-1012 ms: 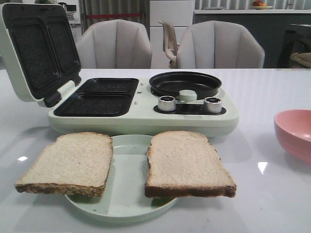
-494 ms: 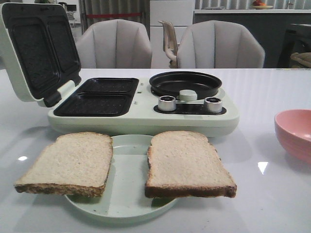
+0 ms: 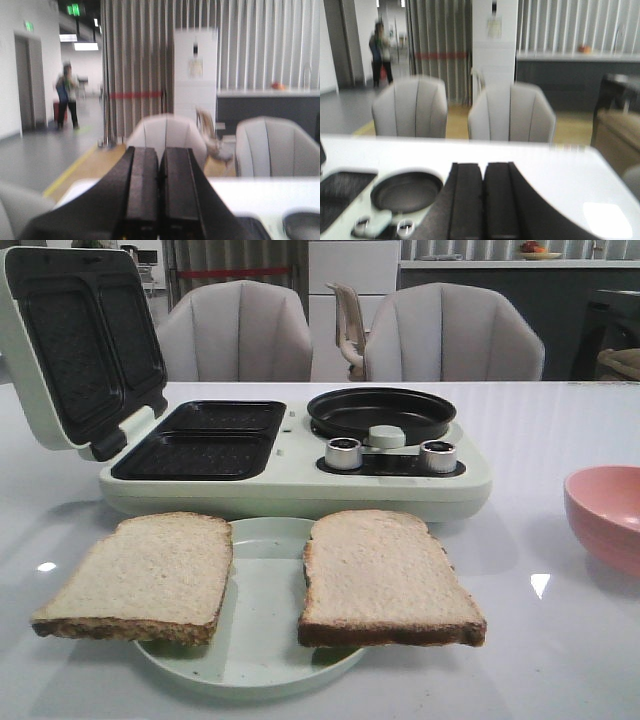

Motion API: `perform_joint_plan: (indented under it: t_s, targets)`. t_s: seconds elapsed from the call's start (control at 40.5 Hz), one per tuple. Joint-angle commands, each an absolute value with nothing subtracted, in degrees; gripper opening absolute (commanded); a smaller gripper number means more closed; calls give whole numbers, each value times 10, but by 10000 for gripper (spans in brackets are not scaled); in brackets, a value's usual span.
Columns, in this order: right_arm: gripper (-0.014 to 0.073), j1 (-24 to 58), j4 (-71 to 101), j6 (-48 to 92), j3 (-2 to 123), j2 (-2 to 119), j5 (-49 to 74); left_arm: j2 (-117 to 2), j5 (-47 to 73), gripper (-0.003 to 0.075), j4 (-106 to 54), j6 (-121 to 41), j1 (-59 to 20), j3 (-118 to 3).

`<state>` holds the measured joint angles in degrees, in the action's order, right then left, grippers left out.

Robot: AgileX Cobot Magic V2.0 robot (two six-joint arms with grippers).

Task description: Make breakfast with bread and shrimp

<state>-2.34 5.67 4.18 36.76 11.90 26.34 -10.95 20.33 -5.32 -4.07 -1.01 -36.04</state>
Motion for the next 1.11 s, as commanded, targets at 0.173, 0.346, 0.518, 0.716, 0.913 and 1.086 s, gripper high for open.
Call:
perform_joint_plan:
  t_s: [0.173,0.346,0.518,0.716,0.913,1.086]
  targets:
    - [43,-26,60,44,387,266,357,-197,304,101,-55,-37,-14,-379]
    - [43,-26,60,44,387,340,379,-214,324,101,-55,-37,-14,-345]
    - [43,-26,60,44,387,398,384,-216,316,102,-54,-37,-14,-315]
    - [209,-26,60,44,387,421,375,-216,309,343,-37,-41,-14,-313]
    - [460,-26,60,44,387,421,375,-219,308,672,-28,-41,-14,-313]
    - [465,-26,60,44,387,421,381,-238,316,664,-20,-44,-14,-313]
